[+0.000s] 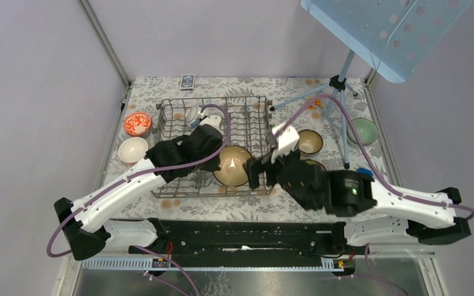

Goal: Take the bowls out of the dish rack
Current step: Place the bowl with the bowl.

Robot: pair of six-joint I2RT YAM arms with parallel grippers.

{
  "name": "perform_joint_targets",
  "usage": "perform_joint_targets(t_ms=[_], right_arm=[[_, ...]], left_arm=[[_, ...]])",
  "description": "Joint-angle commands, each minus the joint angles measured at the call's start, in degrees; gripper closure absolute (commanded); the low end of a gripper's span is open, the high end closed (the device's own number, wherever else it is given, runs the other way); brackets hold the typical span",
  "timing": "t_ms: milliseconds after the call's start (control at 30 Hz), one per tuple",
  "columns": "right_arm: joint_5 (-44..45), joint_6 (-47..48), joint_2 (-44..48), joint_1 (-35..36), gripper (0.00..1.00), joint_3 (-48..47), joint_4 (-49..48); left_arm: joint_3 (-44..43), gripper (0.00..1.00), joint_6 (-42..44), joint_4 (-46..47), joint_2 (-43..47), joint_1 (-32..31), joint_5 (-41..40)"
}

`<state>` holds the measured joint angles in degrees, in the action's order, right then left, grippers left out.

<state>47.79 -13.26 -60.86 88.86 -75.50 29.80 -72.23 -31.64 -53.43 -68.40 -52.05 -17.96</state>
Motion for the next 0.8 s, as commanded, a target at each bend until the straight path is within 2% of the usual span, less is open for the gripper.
perform_joint_targets(t_ms=[0, 167, 367, 567, 767], right_arm=[[-8.91, -19.54, -3.74, -14.25, 0.04, -2.78, 4.71], [-15.58, -21.01, -6.63, -21.0, 0.12, -3.66, 5.8], [-24.99, -22.62, -9.53, -28.1, 0.37, -1.77, 4.36], [-26.86, -22.39, -13.47, -29.01, 0.38, -1.58, 5.64], [-27.02, -22.48, -14.9, -29.75, 0.52, 0.88, 5.77]], left_arm=[[2.12, 1.0, -9.29, 10.37, 3.65, -0.07, 1.5], [5.01, 1.0, -12.49, 11.22, 5.91, -0.12, 0.69], [6.44, 1.0, -13.54, 11.75, 5.96, -0.09, -0.02], [6.3, 1.0, -13.85, 11.85, 6.45, -0.11, -0.93], [6.58, 1.0, -13.96, 12.1, 7.16, -0.12, -1.82]])
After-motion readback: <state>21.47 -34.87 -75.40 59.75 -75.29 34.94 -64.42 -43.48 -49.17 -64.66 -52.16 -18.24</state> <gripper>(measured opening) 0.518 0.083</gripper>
